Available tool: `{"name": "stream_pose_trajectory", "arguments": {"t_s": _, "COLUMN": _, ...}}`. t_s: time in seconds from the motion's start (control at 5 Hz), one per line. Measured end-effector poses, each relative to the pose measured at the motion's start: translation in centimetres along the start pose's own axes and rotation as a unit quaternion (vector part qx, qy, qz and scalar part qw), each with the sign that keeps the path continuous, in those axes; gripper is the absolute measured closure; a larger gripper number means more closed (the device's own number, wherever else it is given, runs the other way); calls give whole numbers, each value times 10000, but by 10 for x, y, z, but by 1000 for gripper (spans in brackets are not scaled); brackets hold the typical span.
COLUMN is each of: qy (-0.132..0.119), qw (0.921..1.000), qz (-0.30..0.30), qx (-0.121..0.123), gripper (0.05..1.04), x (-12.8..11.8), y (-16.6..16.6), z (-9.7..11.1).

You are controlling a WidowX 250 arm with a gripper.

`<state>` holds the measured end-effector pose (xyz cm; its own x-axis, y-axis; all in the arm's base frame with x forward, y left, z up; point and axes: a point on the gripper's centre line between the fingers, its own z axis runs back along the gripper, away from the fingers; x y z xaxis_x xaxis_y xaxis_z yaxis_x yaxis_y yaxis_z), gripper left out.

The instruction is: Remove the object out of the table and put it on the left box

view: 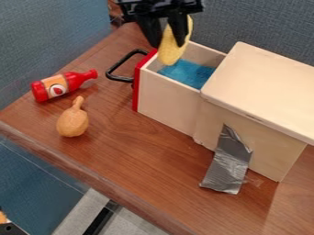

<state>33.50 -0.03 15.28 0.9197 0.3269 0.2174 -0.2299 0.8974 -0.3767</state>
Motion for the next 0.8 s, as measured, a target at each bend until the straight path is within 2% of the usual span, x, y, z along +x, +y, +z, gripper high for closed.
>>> {"name": "stream_pose_trajectory", "arguments": {"t_s": 0.2, "qy": 53, "qw": 9986, "qz": 523, "qx": 111, "gripper": 627, "x": 18, "y": -10, "z": -9}}
{"name": "stream_pose_trajectory", "arguments": {"t_s": 0.4, "qy": 189, "qw": 9943, "qz": 1048, "qx": 81, "gripper": 627, "x": 25, "y": -11, "z": -23}}
{"name": "stream_pose_trajectory", "arguments": {"t_s": 0.6, "qy": 282, "qw": 9921, "qz": 1214, "qx": 135, "gripper": 627, "x": 28, "y": -10, "z": -34}}
{"name": "stream_pose_trajectory", "arguments": {"t_s": 0.8, "qy": 269, "qw": 9930, "qz": 1138, "qx": 136, "gripper": 561, "x": 30, "y": -10, "z": -38}}
